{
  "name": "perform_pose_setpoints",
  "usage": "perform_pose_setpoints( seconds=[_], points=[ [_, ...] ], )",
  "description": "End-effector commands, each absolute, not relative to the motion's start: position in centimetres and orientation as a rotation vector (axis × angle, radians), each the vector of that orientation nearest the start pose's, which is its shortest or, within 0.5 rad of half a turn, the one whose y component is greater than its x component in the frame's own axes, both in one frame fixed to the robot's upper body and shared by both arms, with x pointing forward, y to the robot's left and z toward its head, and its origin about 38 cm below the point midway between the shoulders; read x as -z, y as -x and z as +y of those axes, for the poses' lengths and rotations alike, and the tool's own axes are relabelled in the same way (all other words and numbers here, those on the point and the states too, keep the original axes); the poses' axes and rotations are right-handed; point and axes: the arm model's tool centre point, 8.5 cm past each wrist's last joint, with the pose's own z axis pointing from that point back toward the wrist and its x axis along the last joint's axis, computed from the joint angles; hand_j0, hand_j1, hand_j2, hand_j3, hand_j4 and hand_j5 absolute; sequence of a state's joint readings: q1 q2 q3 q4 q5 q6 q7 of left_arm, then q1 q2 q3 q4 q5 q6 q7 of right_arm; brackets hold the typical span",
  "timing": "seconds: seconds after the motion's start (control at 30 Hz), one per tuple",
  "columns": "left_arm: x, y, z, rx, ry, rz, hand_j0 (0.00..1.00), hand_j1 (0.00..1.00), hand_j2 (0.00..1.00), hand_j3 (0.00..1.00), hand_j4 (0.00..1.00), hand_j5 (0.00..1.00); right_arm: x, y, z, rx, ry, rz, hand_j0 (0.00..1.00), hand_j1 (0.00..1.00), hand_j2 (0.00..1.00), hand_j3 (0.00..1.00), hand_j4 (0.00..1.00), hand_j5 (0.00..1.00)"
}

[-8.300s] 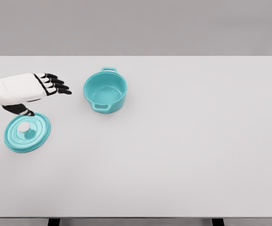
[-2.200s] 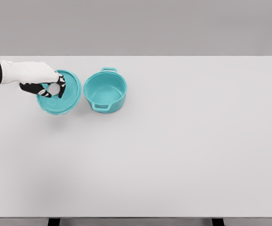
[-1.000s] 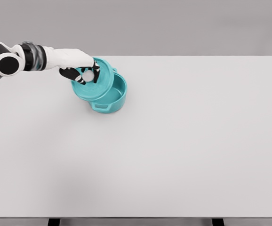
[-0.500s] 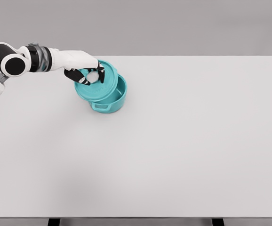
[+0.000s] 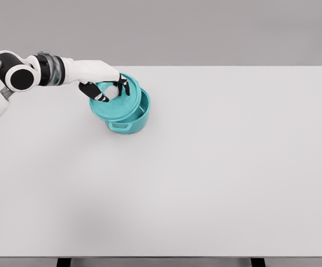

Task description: Cover the pot with left arm

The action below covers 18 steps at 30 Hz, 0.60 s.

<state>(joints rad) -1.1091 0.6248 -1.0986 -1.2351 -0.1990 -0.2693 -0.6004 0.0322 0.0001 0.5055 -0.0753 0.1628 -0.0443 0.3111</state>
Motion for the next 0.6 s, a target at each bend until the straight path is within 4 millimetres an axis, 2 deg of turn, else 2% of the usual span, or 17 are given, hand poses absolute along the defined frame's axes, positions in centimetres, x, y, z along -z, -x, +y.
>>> perform_pose_setpoints(
  seconds=[0.0, 0.23, 0.57],
  points=[
    [-24.4, -51.2, 20.9, 2.048, -0.316, -1.203, 0.73, 0.73, 0.73, 0.73, 0.73, 0.73, 26.2, 0.8, -23.5, -0.672, -0.254, 0.045, 1.00, 1.00, 1.00, 1.00, 1.00, 1.00],
    [-24.2, -51.1, 19.9, 2.058, -0.298, -1.215, 0.78, 0.78, 0.78, 0.78, 0.78, 0.78, 26.2, 0.8, -23.5, -0.674, -0.254, 0.045, 1.00, 1.00, 1.00, 1.00, 1.00, 1.00],
    [-24.3, -51.1, 19.9, 2.058, -0.300, -1.216, 0.81, 0.81, 0.81, 0.81, 0.81, 0.81, 26.2, 0.8, -23.5, -0.674, -0.254, 0.045, 1.00, 1.00, 1.00, 1.00, 1.00, 1.00]
  ],
)
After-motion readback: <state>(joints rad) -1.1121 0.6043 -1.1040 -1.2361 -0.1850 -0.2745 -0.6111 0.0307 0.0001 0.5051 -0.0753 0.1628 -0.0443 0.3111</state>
